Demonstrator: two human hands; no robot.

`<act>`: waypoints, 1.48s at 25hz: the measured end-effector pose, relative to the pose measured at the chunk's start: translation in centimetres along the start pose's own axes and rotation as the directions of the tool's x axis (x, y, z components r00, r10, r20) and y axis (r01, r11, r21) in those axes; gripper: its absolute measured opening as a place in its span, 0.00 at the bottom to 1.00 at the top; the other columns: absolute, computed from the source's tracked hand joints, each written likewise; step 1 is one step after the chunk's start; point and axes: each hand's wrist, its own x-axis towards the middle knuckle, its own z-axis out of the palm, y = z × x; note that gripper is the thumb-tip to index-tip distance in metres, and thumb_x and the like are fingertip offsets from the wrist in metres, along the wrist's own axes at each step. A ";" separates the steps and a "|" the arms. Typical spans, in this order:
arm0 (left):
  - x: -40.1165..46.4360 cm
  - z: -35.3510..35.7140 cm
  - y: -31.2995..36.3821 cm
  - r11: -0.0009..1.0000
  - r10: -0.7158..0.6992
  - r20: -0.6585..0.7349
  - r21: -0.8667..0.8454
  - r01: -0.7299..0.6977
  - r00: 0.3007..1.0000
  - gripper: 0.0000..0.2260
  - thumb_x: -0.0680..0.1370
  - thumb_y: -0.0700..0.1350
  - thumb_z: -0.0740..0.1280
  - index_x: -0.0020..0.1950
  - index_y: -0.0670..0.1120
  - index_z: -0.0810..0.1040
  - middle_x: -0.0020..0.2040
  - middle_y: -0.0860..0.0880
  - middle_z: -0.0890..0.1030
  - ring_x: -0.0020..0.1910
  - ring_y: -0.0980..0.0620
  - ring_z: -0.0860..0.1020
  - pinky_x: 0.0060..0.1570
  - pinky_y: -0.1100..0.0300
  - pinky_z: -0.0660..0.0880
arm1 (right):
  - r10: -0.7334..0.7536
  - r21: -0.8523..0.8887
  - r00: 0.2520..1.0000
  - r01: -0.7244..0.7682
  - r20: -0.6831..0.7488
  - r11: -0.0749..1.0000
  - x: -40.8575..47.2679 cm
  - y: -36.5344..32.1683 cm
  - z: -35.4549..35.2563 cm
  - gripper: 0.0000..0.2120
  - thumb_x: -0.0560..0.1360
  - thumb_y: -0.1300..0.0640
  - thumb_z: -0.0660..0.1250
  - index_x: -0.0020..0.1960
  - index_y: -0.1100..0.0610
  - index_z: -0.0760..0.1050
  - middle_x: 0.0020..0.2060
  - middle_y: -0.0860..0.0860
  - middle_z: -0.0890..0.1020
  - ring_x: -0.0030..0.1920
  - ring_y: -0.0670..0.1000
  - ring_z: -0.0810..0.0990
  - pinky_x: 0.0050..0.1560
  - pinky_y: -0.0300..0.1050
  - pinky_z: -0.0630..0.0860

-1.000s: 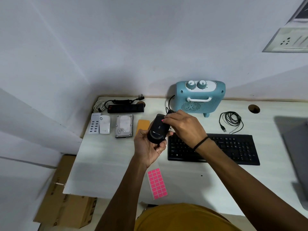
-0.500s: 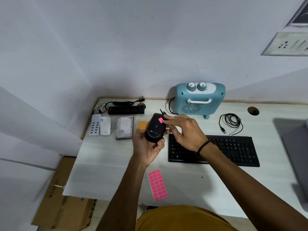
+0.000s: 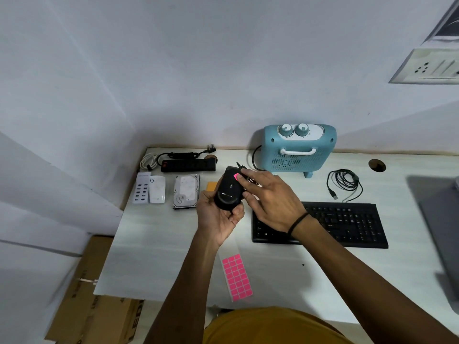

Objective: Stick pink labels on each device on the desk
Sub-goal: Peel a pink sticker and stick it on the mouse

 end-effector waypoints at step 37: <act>15.7 -9.4 -4.0 0.021 0.360 -0.354 0.928 0.372 0.863 0.28 0.66 0.52 0.80 0.62 0.45 0.75 0.56 0.45 0.83 0.56 0.43 0.82 0.52 0.51 0.80 | 0.538 0.403 0.126 -0.806 0.833 -0.434 11.4 12.7 18.3 0.17 0.78 0.68 0.66 0.66 0.61 0.74 0.52 0.56 0.78 0.39 0.48 0.77 0.45 0.39 0.81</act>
